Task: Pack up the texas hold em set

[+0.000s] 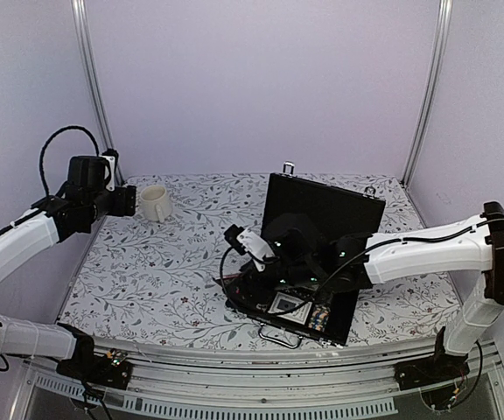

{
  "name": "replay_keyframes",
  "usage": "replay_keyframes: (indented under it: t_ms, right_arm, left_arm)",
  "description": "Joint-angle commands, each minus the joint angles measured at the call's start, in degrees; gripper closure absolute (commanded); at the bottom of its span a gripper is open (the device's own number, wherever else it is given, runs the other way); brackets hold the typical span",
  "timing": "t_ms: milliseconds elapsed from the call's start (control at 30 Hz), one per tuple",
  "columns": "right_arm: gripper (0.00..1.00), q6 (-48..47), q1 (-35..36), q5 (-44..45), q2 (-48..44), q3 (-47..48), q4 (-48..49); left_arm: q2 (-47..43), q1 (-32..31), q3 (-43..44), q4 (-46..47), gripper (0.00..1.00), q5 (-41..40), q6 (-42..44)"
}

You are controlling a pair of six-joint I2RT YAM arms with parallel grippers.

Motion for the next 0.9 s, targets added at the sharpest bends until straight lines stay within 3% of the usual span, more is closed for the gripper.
replay_keyframes:
  t_ms: [0, 167, 333, 567, 867]
  right_arm:
    - [0.53, 1.42, -4.86, -0.22, -6.45, -9.77, 0.47]
    - [0.53, 2.63, -10.97, -3.98, -13.71, -22.56, 2.18]
    - [0.53, 2.86, -13.52, -5.65, -18.03, -29.02, 2.66]
    - [0.53, 3.52, -13.68, -8.06, -17.22, -31.56, 5.18]
    - [0.53, 0.32, -13.61, -9.2, -10.23, -28.27, 6.33]
  left_arm:
    - [0.06, -0.68, -0.91, 1.37, 0.05, -1.5, 0.47]
    - [0.64, -0.68, -0.74, 1.16, 0.06, -2.05, 0.57]
    - [0.66, -0.79, -0.74, 1.15, 0.05, -2.25, 0.59]
    - [0.64, -0.77, -0.74, 1.1, 0.06, -1.98, 0.67]
    - [0.82, -0.95, -0.75, 1.02, 0.06, -2.22, 0.7]
